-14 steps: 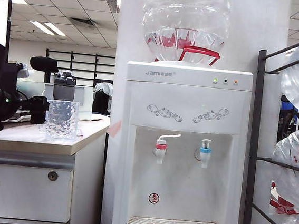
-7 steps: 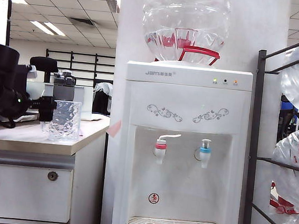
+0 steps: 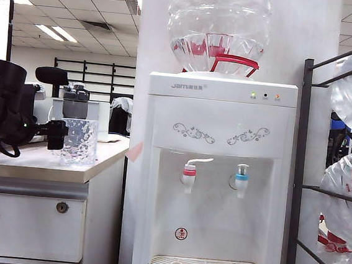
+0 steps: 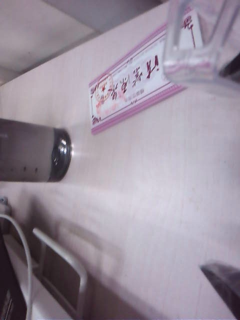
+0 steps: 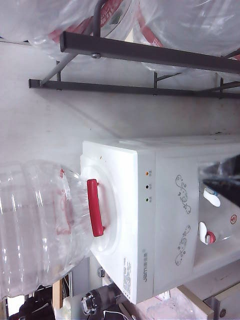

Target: Pick up the plastic mug from the left desk, go to the cold water outlet of the water dispenser, press the vertical switch to get some water, then put the mug back on the desk.

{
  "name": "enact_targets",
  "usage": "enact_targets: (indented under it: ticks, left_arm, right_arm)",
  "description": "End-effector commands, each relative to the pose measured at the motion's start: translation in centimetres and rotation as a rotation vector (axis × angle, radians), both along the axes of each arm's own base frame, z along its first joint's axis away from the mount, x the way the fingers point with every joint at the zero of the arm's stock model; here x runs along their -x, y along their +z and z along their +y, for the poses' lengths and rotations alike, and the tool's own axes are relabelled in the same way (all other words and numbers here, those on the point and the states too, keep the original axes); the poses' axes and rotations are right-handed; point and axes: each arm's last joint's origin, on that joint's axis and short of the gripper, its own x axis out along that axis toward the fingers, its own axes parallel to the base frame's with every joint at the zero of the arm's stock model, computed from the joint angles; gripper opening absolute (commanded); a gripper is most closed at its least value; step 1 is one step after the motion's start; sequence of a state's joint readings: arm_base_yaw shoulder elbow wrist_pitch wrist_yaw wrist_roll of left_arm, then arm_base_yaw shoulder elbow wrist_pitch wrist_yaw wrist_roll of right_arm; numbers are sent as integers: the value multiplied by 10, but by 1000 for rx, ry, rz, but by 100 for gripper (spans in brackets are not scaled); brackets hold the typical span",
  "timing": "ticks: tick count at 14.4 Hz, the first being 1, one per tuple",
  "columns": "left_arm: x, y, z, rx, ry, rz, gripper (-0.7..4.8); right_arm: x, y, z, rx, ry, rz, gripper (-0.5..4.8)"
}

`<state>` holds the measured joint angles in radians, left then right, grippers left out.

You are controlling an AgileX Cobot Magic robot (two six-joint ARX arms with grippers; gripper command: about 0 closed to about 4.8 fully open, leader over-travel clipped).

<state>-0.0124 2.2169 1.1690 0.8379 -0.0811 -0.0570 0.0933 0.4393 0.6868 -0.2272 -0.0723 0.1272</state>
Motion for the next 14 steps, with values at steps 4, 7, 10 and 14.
enact_targets:
  ticks: [4,7,10,14]
  left_arm:
    - [-12,16,-1,0,-24,-28,204]
    - [-13,14,-3,10,-71,2,72]
    - [-12,13,-4,20,-112,15,-7]
    - [-12,14,-6,35,-149,12,-7]
  right_arm:
    - [1,2,0,-5,3,-11,-5]
    - [1,0,0,-3,3,11,-5]
    - [1,0,0,-3,3,12,-5]
    - [1,-2,1,-1,19,28,-5]
